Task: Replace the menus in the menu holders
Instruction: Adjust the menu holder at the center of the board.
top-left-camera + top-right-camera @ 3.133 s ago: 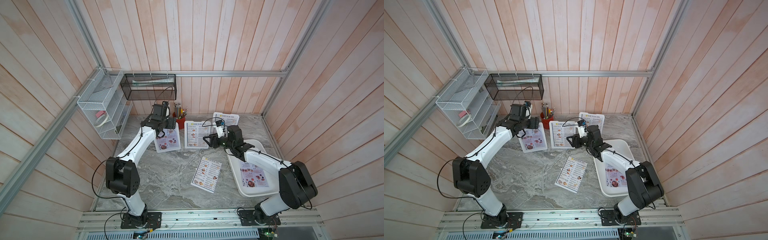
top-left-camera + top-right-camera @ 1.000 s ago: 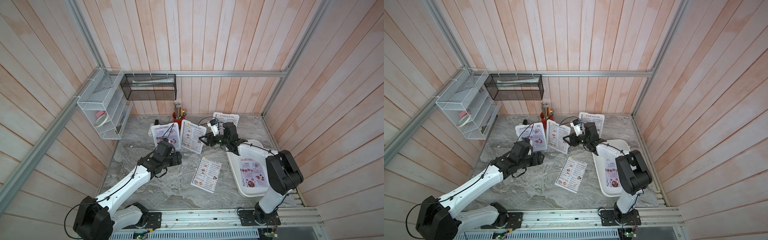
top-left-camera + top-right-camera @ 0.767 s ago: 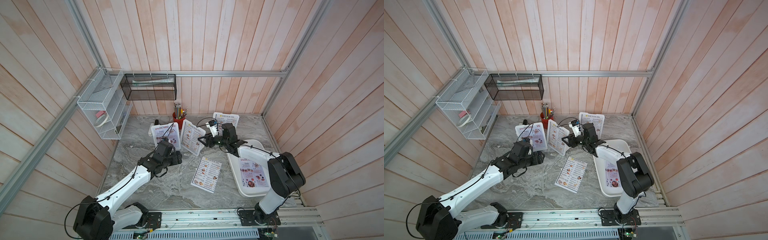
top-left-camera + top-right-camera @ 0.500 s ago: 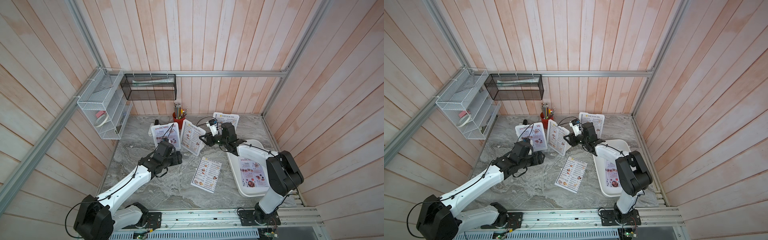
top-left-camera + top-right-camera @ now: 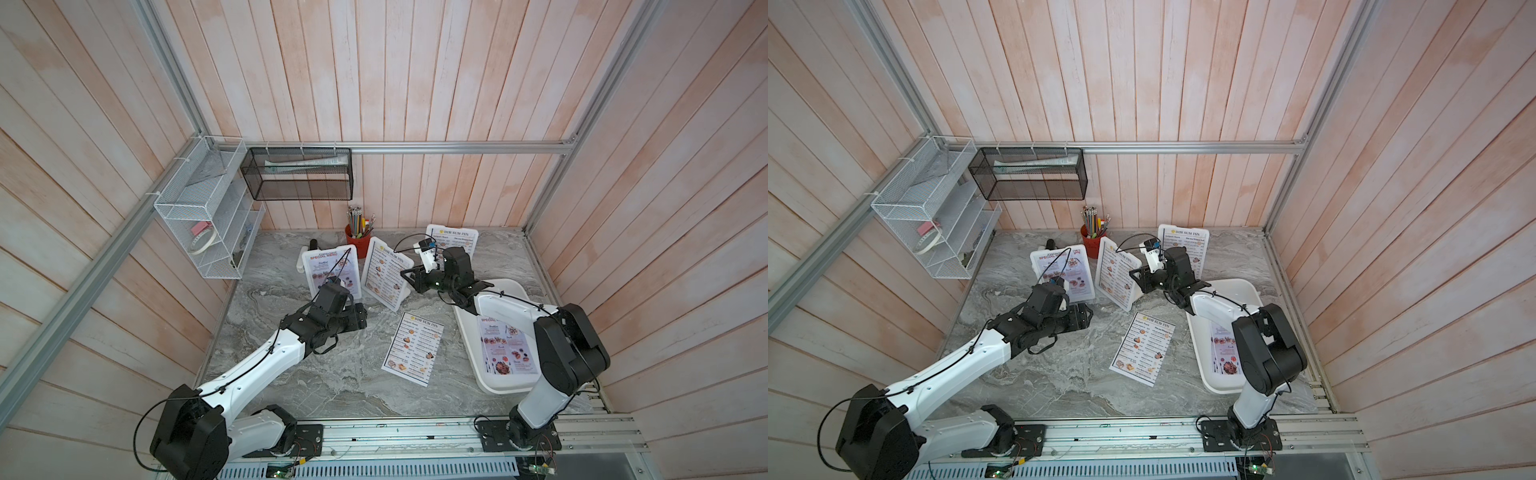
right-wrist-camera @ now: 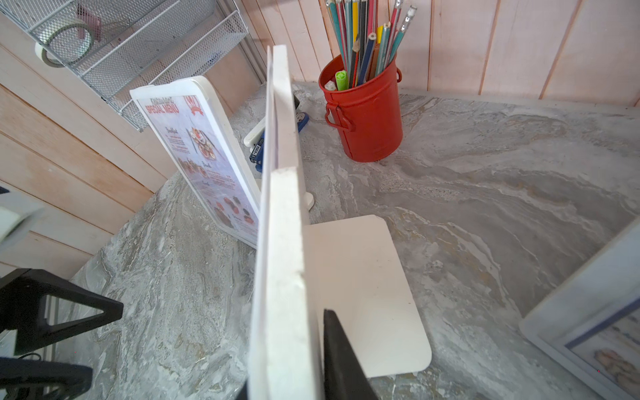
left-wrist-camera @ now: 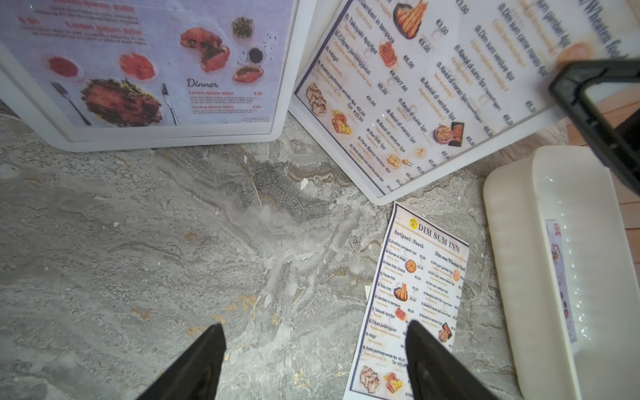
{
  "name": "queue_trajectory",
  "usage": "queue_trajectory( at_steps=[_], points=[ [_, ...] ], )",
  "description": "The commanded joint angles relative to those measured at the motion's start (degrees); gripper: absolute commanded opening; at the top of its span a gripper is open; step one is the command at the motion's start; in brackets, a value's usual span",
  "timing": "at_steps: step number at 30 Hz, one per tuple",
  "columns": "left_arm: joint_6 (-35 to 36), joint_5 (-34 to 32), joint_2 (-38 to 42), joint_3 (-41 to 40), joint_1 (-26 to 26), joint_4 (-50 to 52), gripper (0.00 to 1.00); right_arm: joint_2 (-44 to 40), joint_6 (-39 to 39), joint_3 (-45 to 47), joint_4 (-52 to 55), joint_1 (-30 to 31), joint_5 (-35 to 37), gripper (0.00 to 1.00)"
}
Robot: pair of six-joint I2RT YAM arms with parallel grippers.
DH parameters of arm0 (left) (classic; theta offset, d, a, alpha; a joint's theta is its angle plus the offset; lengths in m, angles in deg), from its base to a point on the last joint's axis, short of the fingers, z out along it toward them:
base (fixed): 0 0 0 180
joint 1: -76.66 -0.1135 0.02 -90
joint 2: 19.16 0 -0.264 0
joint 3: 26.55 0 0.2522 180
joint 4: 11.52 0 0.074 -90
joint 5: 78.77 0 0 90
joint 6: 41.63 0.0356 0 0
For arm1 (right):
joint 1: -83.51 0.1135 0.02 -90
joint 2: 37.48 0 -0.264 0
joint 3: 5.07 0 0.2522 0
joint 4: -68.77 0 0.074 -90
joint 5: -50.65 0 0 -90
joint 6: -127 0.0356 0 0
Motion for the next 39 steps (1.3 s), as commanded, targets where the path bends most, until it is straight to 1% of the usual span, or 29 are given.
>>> queue_trajectory(
  at_steps=[1,7,14,16,20,25,30,34,39],
  points=[
    [-0.46,0.62,-0.93,-0.6,0.47,-1.96,0.84,-3.15,1.4,1.84,-1.33,0.98,2.18,0.21],
    [-0.39,0.7,-4.2,1.67,1.75,-4.14,0.84,-7.05,2.15,5.39,-1.1,2.87,5.03,0.22],
    [0.39,0.37,-8.41,4.83,2.39,-6.1,0.83,-9.78,3.17,6.17,1.21,6.59,5.86,0.36],
    [0.59,0.27,-9.7,5.67,2.33,-6.68,0.83,-10.23,3.18,5.62,2.44,7.25,5.64,0.37],
    [0.77,0.54,-12.15,7.32,2.31,-7.27,0.83,-11.64,2.51,4.06,6.54,7.66,4.7,0.4],
    [1.03,-0.61,-11.75,7.34,2.33,-6.42,0.83,-14.01,0.56,0.04,15.41,6.7,6.22,0.44],
    [0.46,-2.83,-9.51,6.2,2.08,-4.51,0.84,-13.3,0.83,-8.59,25.31,6.23,9.37,0.43],
    [-0.24,-4.26,-8.01,5.21,1.08,-1.93,0.83,-8.6,1.44,-18.49,33.35,5.24,10.62,0.34],
    [-0.95,-3.99,-5.41,2.5,-0.24,-1.42,0.84,-1.72,-0.1,-29.09,40.63,4.39,10.34,0.26]
  ],
)
